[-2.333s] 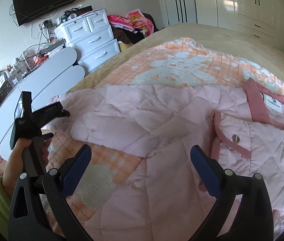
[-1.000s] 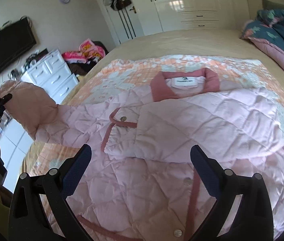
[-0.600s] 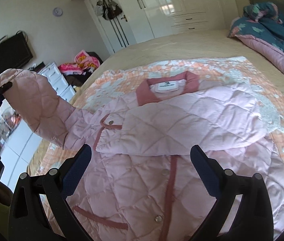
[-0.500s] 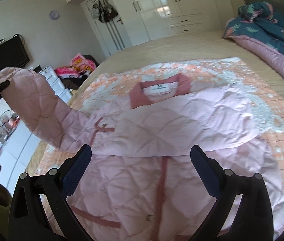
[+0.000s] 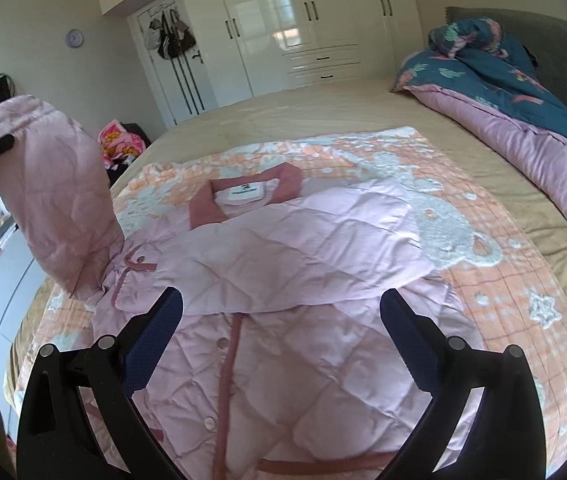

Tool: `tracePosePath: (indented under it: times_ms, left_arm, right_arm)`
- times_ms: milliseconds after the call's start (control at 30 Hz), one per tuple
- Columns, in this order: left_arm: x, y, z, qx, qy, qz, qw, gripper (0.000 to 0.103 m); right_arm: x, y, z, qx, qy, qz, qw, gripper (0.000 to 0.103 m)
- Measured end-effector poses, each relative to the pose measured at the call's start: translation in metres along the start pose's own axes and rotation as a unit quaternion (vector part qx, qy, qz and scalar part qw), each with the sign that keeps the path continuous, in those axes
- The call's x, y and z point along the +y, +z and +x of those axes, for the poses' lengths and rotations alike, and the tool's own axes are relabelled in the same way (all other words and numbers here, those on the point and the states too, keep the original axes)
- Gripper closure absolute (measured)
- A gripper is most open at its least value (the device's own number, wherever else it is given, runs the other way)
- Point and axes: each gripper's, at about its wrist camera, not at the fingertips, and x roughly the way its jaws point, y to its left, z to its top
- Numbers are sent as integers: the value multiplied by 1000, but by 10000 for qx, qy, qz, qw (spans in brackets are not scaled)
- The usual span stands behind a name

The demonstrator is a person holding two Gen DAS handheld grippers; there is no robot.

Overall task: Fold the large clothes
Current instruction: 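Lift the sleeve with the left tool and carry it across the jacket front, then lower the sleeve onto the jacket front and open the left tool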

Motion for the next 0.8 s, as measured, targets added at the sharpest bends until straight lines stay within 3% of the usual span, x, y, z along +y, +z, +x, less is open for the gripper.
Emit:
tracePosePath:
  times_ms: [367, 800]
  left_arm:
    - [-66, -56, 42, 629, -242, 825, 9943, 92]
    - [-119, -148, 94, 1636, -342, 1750, 9703, 85]
  right_arm:
    - [-53, -1, -15, -102, -190, 500, 9985, 5]
    - [-102, -8, -13, -48, -308, 1027, 9942, 4]
